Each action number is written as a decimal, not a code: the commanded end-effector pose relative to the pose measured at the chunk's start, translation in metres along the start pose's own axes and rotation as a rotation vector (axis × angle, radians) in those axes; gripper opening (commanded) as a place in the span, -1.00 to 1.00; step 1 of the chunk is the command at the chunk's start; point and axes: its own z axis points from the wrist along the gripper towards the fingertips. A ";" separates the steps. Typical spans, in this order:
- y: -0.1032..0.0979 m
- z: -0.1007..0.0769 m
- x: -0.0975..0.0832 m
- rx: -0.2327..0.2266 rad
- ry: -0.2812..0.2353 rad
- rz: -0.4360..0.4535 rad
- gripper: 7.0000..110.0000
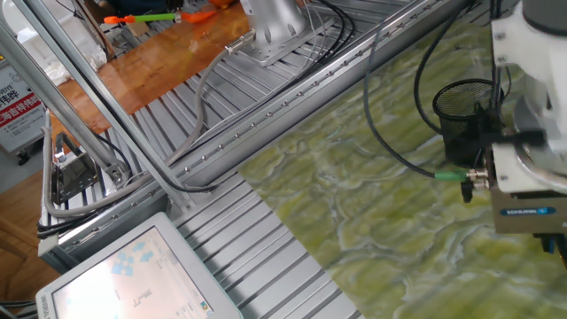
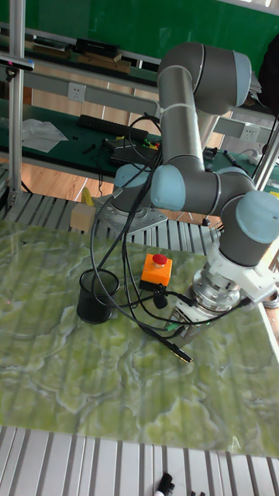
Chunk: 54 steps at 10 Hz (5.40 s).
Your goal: Put the pen into the pen holder
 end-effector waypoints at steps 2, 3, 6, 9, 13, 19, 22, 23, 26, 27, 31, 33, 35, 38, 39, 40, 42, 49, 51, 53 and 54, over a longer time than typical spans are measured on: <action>0.013 0.012 0.006 -0.038 0.143 -0.032 -0.28; 0.013 0.015 0.016 -0.041 0.199 -0.027 -0.28; 0.002 0.014 0.021 -0.002 0.221 -0.023 -0.71; -0.012 0.007 0.012 0.058 0.169 -0.027 -0.71; 0.001 0.014 -0.008 0.068 0.107 -0.102 -0.28; 0.000 0.018 -0.005 0.041 0.126 -0.119 -0.28; 0.003 0.016 -0.006 0.029 0.113 -0.092 -0.28; 0.003 0.017 -0.005 0.029 0.119 -0.087 -0.71; -0.005 0.021 -0.001 0.044 0.137 -0.079 -0.71; -0.007 0.022 0.000 0.049 0.142 -0.080 -0.71; -0.010 0.026 -0.003 0.048 0.138 -0.086 -0.71; -0.007 0.024 -0.004 0.042 0.134 -0.087 -0.71; -0.007 0.024 -0.003 0.042 0.136 -0.087 -0.71; -0.001 0.024 -0.002 0.031 0.146 -0.100 -0.71; -0.002 0.025 0.000 0.035 0.157 -0.099 -0.71; -0.001 0.026 0.001 0.030 0.161 -0.100 -0.71; -0.002 0.026 0.004 0.034 0.176 -0.095 -0.71; -0.004 0.027 0.019 0.039 0.238 -0.063 -0.71; -0.005 0.033 0.016 0.036 0.236 -0.056 -0.71; -0.004 0.032 0.016 0.033 0.235 -0.050 -0.71; -0.004 0.032 0.016 0.032 0.238 -0.046 -0.71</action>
